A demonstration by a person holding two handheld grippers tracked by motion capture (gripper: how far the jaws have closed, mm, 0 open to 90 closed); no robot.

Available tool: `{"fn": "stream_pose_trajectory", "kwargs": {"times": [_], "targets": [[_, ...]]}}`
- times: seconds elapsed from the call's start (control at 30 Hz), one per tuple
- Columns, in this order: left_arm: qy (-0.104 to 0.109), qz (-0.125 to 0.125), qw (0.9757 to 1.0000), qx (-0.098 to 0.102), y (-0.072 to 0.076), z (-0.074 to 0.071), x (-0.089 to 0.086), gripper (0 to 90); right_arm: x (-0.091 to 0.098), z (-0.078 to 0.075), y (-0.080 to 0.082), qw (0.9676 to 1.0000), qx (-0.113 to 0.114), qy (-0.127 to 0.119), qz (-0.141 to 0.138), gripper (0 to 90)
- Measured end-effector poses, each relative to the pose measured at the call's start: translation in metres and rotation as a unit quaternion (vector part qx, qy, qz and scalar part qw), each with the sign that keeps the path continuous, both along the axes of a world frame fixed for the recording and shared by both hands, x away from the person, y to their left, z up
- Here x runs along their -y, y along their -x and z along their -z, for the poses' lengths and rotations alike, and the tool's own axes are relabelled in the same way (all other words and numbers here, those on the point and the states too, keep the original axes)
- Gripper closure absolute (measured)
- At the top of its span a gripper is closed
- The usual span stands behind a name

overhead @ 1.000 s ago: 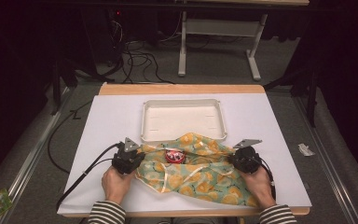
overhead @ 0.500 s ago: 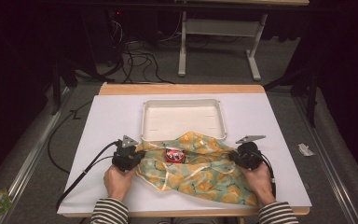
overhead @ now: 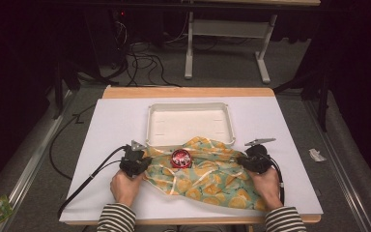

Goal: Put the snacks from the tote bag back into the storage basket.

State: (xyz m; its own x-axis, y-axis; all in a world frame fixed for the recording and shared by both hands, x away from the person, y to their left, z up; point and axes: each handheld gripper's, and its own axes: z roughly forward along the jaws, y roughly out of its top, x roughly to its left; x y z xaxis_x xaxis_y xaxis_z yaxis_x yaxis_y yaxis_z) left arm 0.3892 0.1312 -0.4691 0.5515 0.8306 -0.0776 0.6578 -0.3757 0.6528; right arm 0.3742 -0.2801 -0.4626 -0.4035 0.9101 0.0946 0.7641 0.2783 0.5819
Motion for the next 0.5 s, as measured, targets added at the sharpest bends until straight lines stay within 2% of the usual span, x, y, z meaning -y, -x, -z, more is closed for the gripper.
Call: {"fn": "stream_pose_trajectory", "kwargs": {"times": [0.17, 0.4, 0.5], "targets": [[-0.006, 0.012, 0.9999, 0.009, 0.006, 0.001, -0.001, 89.5, 0.001, 0.001, 0.011, 0.9995, 0.019, 0.022, -0.013, 90.0], [-0.005, 0.025, 0.9995, 0.016, 0.014, 0.001, -0.005, 89.5, -0.004, 0.002, 0.023, 0.9965, 0.046, 0.063, -0.031, 90.0], [-0.005, 0.028, 0.9994, 0.022, 0.017, 0.003, -0.006, 89.6, -0.003, 0.003, 0.027, 0.9956, 0.058, 0.065, -0.034, 90.0]]}}
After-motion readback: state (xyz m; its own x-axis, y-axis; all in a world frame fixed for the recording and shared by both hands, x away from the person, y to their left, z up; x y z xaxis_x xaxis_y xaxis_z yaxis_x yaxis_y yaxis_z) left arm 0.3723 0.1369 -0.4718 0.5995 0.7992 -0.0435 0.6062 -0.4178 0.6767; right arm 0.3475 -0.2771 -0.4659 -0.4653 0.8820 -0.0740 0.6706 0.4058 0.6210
